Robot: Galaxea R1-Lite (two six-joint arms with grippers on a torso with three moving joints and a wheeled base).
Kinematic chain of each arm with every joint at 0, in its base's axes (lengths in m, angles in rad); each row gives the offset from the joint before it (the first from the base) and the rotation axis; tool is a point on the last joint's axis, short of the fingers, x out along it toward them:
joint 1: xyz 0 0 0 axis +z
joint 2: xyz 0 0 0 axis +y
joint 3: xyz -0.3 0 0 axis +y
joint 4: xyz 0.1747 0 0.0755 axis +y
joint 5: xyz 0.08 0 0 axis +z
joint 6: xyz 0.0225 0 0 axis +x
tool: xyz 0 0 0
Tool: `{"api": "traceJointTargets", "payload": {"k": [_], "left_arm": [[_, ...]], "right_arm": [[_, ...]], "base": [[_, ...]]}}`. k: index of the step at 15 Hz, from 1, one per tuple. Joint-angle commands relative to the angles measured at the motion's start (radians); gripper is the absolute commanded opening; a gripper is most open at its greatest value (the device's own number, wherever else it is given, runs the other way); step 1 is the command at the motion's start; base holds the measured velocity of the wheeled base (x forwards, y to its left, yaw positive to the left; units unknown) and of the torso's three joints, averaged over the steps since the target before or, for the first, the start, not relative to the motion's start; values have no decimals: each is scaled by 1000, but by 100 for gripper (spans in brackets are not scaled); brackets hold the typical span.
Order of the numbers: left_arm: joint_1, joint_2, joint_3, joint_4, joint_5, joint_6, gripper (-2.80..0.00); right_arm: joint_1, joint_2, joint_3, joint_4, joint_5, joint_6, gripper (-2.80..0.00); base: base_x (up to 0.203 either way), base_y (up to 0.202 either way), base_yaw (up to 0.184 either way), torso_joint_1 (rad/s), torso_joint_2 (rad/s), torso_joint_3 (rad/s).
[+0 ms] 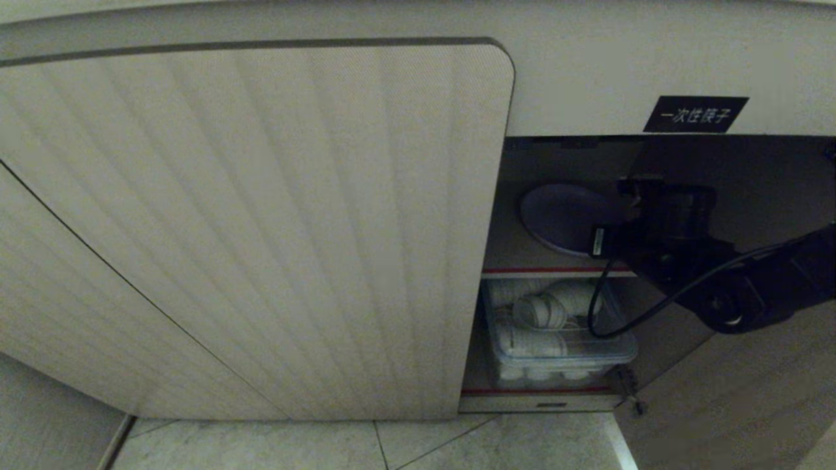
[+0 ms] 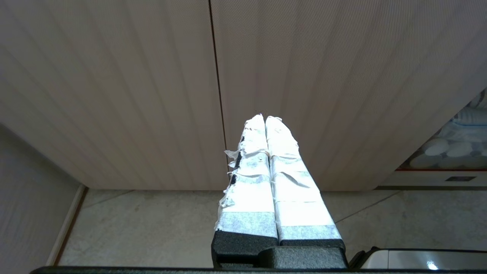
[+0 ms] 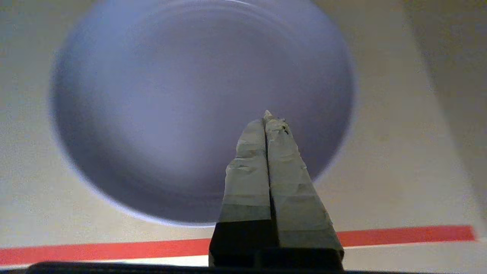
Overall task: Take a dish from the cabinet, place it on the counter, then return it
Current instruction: Take the plate from the cabinet
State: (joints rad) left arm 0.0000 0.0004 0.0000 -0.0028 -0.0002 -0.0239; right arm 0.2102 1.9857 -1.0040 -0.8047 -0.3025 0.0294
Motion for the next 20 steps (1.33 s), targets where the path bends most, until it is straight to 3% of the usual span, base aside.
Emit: {"api": "traceJointTargets", "payload": {"k": [1,9,10,20], "left_arm": [[0,0,0,0,0,-1,-280],[0,0,0,0,0,-1,-280],[0,0,0,0,0,-1,-280],[0,0,0,0,0,-1,-280]], "right_arm": [[0,5,-1,-7,-9,-2,-280],[-3,16,-8,-33,-26,-25,-280],[-3,16,-8,-33,-26,-25,0],[-3,21,-10,-68,-24,-22,0]], "base": [[0,0,0,0,0,0],[0,0,0,0,0,0],[0,0,0,0,0,0],[0,0,0,0,0,0]]}}
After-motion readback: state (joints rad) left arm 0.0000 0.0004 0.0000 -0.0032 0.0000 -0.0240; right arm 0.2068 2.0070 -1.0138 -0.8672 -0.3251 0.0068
